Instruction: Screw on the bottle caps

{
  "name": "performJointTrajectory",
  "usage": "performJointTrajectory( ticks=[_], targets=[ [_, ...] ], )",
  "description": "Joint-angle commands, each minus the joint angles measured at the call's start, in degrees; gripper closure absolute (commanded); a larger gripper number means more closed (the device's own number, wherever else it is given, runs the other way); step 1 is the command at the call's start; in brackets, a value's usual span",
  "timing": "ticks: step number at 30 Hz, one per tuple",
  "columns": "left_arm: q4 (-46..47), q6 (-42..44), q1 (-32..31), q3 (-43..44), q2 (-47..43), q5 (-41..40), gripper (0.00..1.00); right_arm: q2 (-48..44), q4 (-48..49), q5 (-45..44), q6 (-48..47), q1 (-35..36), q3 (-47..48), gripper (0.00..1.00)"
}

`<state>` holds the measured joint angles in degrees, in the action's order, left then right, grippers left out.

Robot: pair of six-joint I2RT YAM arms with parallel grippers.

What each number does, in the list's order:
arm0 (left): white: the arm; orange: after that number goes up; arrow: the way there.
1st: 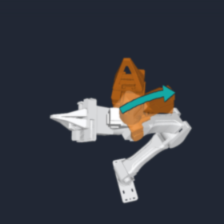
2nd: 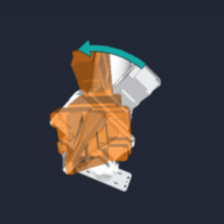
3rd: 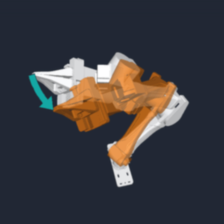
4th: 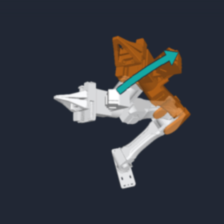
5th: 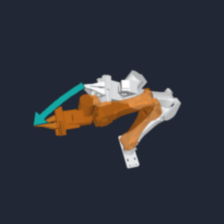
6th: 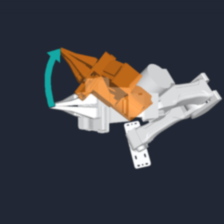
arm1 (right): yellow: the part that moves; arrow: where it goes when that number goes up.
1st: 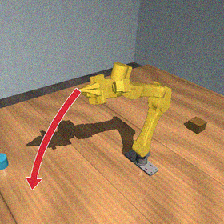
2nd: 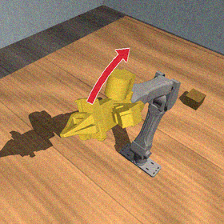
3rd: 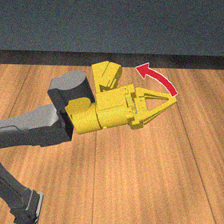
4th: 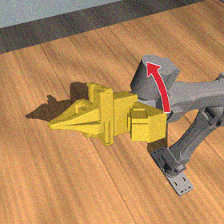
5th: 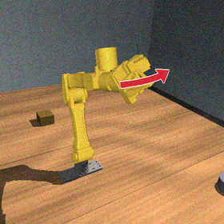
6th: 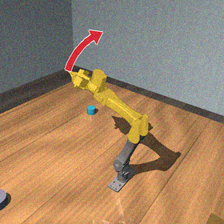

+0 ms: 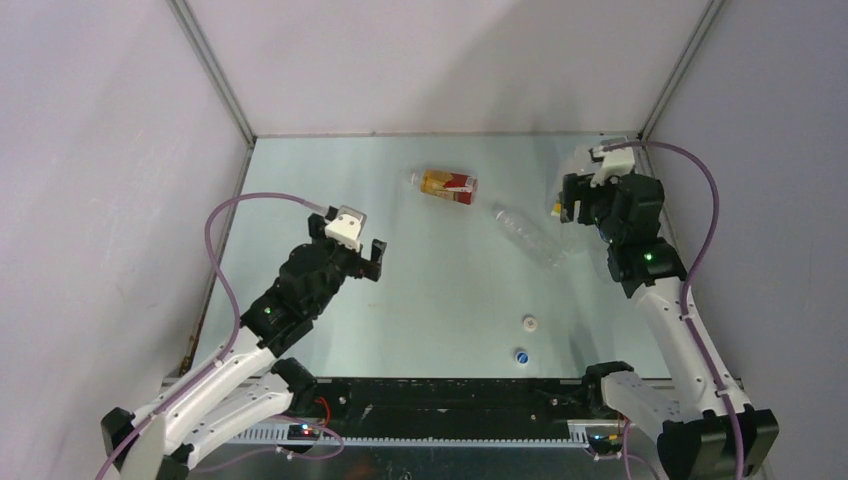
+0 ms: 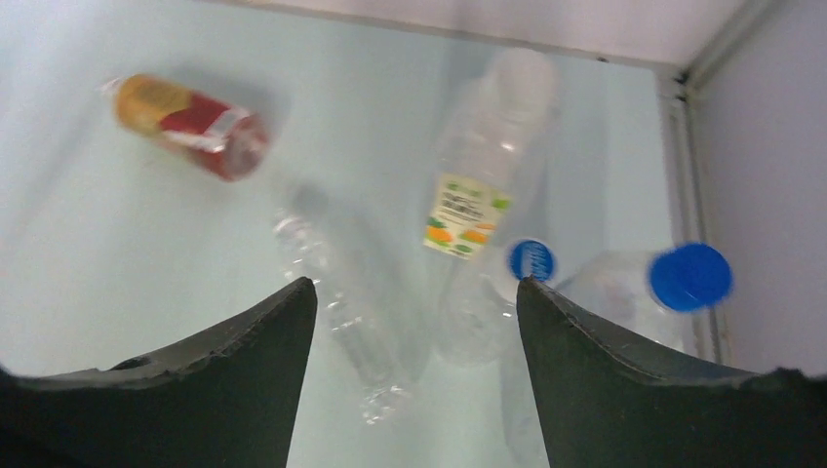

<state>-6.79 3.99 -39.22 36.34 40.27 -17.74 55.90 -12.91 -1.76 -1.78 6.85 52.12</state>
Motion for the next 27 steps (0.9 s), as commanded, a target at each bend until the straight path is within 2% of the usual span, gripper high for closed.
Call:
performJointTrajectory(
  ticks=[1, 6, 11, 15, 20, 27],
  targets=[
    [0.11, -3.47, 0.29, 3.00, 1.41, 0.09, 0.00, 2.70, -9.83, 7.48, -4.84, 5.16, 7.23, 0.22],
    [0.08, -7.42, 0.34, 2.59, 1.98, 1.39, 0.00, 9.40, -13.95, 10.87, -6.56, 9.23, 10.18, 0.19],
    [0.84, -10.99, 0.32, 1.88, 0.65, 0.77, 0.00, 18.93, -15.20, 11.62, -8.38, 10.00, 12.40, 0.17],
    [0.34, -15.02, 0.32, 1.41, -0.13, -2.88, 0.00, 25.88, -14.91, 11.93, -10.41, 10.11, 15.03, 0.17],
    [-3.67, -16.10, 0.32, 2.66, 0.88, -3.40, 0.00, 36.50, -16.91, 11.17, -14.12, 10.10, 19.07, 0.15],
    [-5.09, -14.51, 0.30, 4.05, 1.75, -3.06, 0.00, 45.91, -15.59, 8.73, -16.75, 10.01, 23.12, 0.14]
  ],
)
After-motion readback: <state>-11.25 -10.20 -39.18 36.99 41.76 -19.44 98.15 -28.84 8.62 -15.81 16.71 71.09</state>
